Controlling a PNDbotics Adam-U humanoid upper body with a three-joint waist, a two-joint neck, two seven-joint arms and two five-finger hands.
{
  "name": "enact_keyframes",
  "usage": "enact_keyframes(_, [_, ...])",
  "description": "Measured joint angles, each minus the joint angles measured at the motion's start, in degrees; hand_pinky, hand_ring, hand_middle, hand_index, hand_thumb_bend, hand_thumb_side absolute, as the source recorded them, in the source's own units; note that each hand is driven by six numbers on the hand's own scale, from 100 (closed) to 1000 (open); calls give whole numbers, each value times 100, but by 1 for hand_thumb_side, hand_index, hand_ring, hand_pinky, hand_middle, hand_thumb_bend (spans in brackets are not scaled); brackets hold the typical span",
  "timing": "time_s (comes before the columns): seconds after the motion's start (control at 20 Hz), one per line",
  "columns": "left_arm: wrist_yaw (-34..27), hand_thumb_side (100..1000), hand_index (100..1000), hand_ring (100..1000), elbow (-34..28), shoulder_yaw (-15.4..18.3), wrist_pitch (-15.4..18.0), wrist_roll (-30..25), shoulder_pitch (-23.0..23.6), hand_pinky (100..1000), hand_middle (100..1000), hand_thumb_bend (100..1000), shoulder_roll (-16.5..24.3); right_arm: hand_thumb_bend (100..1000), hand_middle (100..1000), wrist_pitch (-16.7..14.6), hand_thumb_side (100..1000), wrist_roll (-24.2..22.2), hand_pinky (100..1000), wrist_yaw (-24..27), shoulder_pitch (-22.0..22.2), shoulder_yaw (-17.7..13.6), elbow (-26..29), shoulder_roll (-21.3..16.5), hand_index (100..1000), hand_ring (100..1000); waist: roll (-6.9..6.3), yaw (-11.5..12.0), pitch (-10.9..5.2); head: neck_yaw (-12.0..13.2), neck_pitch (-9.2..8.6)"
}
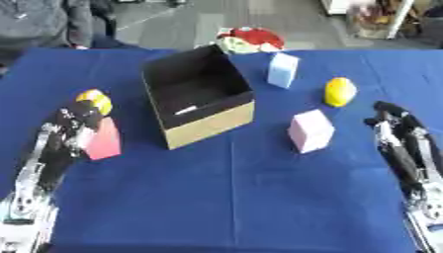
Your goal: Pick up objects on the table and place them in the box.
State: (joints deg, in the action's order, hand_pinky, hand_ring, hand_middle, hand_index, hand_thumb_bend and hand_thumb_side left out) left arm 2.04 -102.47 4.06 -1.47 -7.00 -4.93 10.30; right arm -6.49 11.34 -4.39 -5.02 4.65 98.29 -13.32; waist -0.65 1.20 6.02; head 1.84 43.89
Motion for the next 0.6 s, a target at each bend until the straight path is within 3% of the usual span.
enact_keyframes(0.3, [187,548,830,747,-77,-146,108,-221,-253,766,716,519,613,100,796,6,548,-6,820,-5,2,0,0,-6,817,719,-1,-24,-21,0,0])
enact_keyframes(0.6, [713,483,876,764,64,-729,303,-740,-740,796,759,595,1482,100,796,7,550,-9,821,-26,37,1,-1,-83,818,719,-58,-44,-41,-28,0])
